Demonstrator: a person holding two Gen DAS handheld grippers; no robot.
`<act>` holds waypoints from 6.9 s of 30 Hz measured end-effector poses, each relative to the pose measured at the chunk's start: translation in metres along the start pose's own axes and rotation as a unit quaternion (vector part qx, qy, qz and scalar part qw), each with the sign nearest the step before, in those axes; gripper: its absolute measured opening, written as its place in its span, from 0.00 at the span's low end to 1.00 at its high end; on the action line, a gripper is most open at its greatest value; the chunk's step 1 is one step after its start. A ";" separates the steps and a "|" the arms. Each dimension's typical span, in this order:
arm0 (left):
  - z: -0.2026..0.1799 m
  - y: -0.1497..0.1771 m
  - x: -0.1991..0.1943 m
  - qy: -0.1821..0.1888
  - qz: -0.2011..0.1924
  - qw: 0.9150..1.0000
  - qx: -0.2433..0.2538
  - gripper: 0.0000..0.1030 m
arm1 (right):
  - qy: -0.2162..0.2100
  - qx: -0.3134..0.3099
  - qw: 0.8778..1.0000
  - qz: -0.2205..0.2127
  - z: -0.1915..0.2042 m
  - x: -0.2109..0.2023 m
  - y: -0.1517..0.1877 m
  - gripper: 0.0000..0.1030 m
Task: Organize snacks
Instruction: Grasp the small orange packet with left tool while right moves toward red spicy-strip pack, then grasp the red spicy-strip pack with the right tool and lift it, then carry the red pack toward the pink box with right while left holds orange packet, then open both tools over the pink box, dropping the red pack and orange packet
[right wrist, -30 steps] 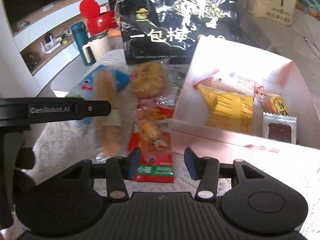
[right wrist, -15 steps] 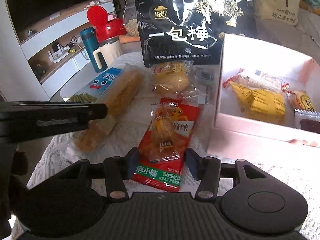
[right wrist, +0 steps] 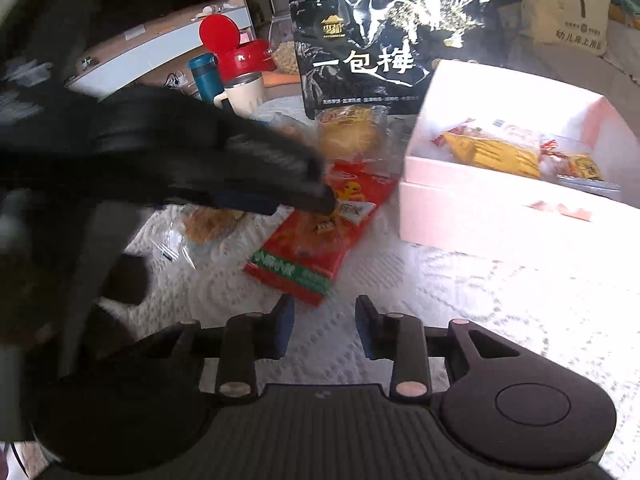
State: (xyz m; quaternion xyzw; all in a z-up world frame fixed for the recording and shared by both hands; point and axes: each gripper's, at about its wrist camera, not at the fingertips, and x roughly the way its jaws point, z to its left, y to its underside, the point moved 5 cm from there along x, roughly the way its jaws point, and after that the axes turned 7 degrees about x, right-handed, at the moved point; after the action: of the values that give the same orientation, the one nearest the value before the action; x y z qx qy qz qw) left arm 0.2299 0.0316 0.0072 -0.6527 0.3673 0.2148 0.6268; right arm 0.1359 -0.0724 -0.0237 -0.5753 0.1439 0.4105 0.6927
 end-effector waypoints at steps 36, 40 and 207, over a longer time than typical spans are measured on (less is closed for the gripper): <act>0.066 0.089 -0.064 0.013 -0.024 1.000 -0.013 0.26 | 0.071 -0.013 0.996 0.049 0.044 0.044 -0.039 0.26; 0.067 0.089 -0.063 0.013 -0.023 0.999 -0.018 0.27 | 0.045 -0.040 0.996 0.068 0.038 0.023 -0.022 0.10; -0.062 -0.093 0.017 0.149 -0.074 0.985 0.052 0.24 | 0.134 0.069 0.987 -0.052 -0.166 -0.030 -0.141 0.55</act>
State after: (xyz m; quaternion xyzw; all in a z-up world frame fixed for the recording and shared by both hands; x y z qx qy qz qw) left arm 0.2991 -0.0373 0.0633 -0.6695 0.4176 0.0493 0.6123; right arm 0.2662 -0.2364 0.0434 -0.5826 0.2336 0.2823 0.7255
